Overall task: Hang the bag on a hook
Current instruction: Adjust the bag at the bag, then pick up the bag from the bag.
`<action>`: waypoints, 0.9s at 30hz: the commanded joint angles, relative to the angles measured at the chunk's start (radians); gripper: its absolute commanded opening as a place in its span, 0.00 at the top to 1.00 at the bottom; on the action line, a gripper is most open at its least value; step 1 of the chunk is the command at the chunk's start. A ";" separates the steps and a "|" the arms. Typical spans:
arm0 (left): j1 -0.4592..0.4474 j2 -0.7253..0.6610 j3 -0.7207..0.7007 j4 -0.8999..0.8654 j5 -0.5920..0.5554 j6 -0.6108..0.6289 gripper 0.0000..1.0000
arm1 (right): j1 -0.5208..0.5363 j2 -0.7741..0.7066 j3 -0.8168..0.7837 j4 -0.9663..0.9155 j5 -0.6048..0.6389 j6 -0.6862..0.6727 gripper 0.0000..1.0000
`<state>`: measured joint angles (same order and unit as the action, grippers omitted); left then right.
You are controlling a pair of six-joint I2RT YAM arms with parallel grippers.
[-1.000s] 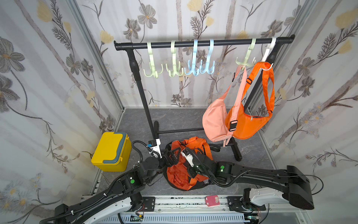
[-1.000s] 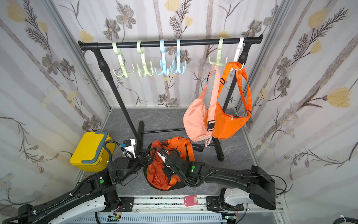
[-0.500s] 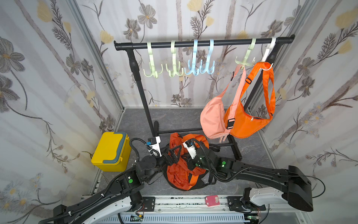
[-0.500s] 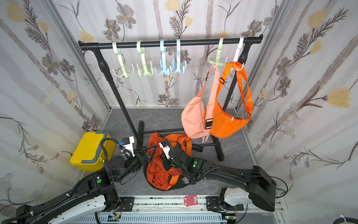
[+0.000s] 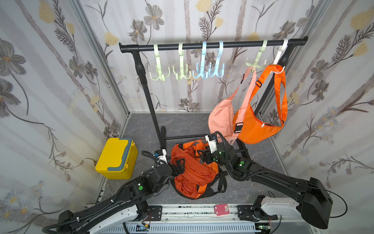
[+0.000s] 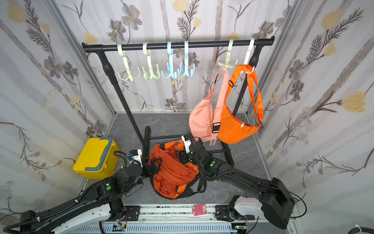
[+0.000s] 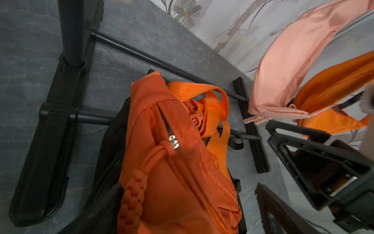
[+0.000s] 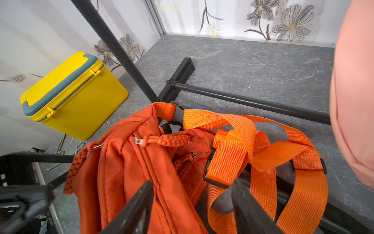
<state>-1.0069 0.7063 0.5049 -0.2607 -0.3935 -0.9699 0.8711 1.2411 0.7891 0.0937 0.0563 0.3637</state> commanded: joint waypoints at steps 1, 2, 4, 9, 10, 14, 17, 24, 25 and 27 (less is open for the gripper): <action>0.002 0.030 -0.015 0.078 0.015 -0.037 0.00 | -0.005 0.033 0.018 0.005 -0.054 -0.022 0.38; 0.001 0.042 -0.017 0.095 0.015 -0.038 0.00 | -0.006 0.048 0.023 0.000 -0.050 -0.023 0.37; 0.001 0.074 -0.012 0.102 0.010 -0.039 0.00 | -0.009 0.065 0.028 -0.006 -0.013 -0.028 0.35; 0.001 0.153 0.024 0.003 -0.022 -0.082 0.00 | -0.027 0.093 0.079 -0.066 0.097 -0.114 0.20; 0.000 0.151 0.026 -0.018 -0.030 -0.093 0.00 | -0.033 0.099 0.091 -0.082 0.116 -0.143 0.19; -0.004 0.126 0.036 -0.096 -0.054 -0.125 0.00 | -0.044 0.132 0.121 -0.130 0.147 -0.233 0.16; -0.010 0.131 0.030 -0.114 -0.048 -0.144 0.00 | -0.097 0.165 0.134 -0.157 0.141 -0.271 0.16; -0.011 0.215 -0.028 -0.003 -0.031 -0.151 0.00 | -0.101 0.259 0.169 -0.193 0.127 -0.316 0.19; -0.009 0.229 -0.029 0.014 -0.031 -0.146 0.00 | -0.101 0.267 0.173 -0.194 0.138 -0.317 0.20; -0.003 0.257 -0.030 0.043 -0.030 -0.138 0.07 | -0.108 0.277 0.180 -0.195 0.153 -0.316 0.22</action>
<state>-1.0161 0.9421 0.4774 -0.2935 -0.4126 -1.1027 0.7692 1.5101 0.9543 -0.0952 0.1783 0.0708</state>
